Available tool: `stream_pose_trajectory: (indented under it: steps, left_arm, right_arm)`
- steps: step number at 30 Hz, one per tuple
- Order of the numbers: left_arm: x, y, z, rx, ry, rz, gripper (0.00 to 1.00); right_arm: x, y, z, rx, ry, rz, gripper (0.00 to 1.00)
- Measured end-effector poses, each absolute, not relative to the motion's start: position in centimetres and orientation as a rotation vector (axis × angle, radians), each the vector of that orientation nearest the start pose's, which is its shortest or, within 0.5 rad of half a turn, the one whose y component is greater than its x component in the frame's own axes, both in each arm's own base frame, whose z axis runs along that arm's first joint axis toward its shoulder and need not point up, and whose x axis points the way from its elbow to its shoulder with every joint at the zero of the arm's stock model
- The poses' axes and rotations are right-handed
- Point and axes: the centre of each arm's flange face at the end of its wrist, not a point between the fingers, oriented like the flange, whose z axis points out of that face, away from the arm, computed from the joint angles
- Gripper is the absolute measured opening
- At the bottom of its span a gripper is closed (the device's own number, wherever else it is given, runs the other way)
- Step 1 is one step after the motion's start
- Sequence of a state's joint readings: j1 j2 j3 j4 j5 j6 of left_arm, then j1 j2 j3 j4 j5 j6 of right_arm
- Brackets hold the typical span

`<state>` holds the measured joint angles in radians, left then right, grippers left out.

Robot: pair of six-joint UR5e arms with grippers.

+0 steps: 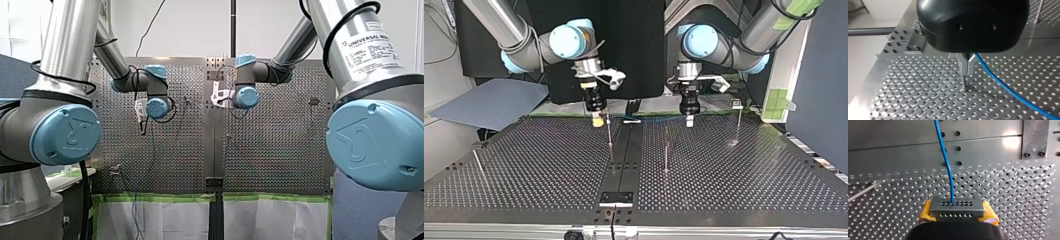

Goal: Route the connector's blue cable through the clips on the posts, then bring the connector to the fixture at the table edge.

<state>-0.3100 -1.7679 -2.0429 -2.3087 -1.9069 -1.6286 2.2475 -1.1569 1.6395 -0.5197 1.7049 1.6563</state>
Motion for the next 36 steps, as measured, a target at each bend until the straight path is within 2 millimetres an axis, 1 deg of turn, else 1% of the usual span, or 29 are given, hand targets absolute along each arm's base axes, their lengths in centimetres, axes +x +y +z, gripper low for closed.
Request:
stream_pose_trajectory:
  steps: [4, 8, 19, 27, 33, 36]
  left_arm:
    - [45.3, -24.7, 26.0, -0.104, 1.398, -0.081, 0.00]
    - [45.7, -24.5, 26.2, -0.101, 1.393, -0.084, 0.00]
    - [45.9, -24.1, 25.9, -0.099, 1.407, -0.078, 0.00]
    - [46.2, -23.9, 26.0, -0.093, 1.400, -0.090, 0.00]
    - [47.1, -23.8, 26.8, -0.100, 1.380, -0.109, 0.00]
    - [47.9, -23.9, 26.8, -0.097, 1.382, -0.118, 0.00]
  right_arm:
    - [48.2, -41.4, 27.8, 1.532, -0.962, 1.685, 0.00]
    - [48.0, -41.8, 27.9, 1.526, -0.963, 1.679, 0.00]
    - [47.1, -42.8, 27.7, 1.523, -0.973, 1.654, 0.00]
    - [46.6, -43.3, 27.6, 1.521, -0.978, 1.646, 0.00]
    - [46.5, -43.6, 27.5, 1.517, -0.975, 1.648, 0.00]
    - [46.4, -43.8, 27.4, 1.516, -0.975, 1.645, 0.00]
